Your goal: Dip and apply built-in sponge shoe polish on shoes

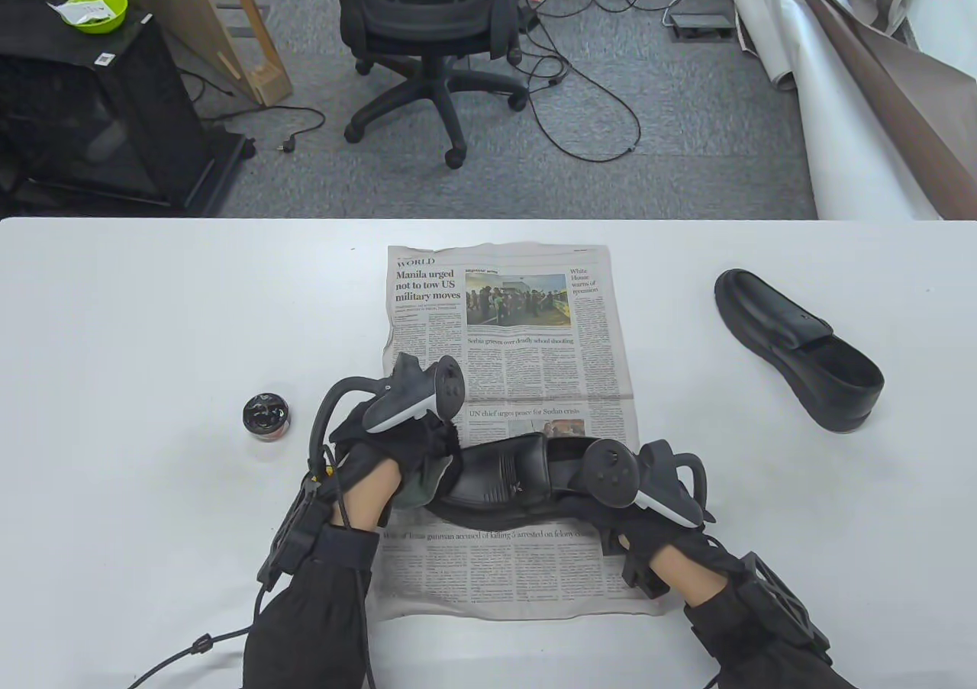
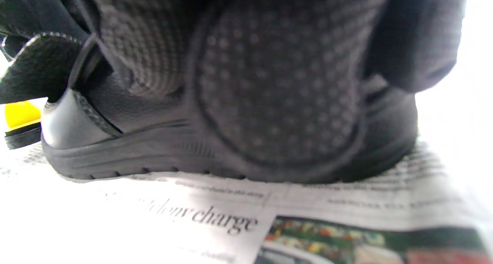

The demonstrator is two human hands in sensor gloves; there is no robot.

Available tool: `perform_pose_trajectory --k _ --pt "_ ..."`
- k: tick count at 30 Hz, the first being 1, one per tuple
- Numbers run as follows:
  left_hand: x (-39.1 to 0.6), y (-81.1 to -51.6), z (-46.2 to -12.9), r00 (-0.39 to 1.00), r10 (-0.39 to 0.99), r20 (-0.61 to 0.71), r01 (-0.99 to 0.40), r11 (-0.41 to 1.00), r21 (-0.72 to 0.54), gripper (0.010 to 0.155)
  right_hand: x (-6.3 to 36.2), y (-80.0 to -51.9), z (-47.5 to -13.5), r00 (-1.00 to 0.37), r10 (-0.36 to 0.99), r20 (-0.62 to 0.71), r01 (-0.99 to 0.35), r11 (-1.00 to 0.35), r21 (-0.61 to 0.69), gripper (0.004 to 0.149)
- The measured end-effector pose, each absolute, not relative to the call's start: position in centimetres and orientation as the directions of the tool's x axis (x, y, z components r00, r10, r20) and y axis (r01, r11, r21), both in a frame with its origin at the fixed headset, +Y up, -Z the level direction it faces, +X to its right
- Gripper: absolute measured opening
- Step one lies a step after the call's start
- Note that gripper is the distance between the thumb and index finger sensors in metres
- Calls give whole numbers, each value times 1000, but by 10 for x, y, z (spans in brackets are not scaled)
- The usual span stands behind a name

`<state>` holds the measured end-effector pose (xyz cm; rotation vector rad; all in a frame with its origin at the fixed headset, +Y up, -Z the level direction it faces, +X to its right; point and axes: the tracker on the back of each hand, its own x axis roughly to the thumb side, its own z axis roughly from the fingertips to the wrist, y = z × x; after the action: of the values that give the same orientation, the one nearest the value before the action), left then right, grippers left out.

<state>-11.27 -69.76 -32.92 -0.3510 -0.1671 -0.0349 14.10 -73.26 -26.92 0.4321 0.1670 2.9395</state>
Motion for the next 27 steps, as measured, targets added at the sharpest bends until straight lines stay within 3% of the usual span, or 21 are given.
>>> perform_pose_trajectory --k 4,12,20,27 --pt "-86 -691 -311 940 169 295 -108 971 -213 55 141 -732 -269 -945 179 275 -146 -980 135 46" --pt "-38 -702 -296 937 57 344 -17 993 -117 57 141 -732 -269 -945 175 277 -143 -981 130 46" --pt "-53 -706 -292 948 -59 314 110 983 -147 56 140 -732 -269 -945 175 277 -143 -981 133 46" --pt "-92 -710 -287 955 -165 245 215 957 -193 56 140 -732 -269 -946 174 274 -142 -981 132 46"
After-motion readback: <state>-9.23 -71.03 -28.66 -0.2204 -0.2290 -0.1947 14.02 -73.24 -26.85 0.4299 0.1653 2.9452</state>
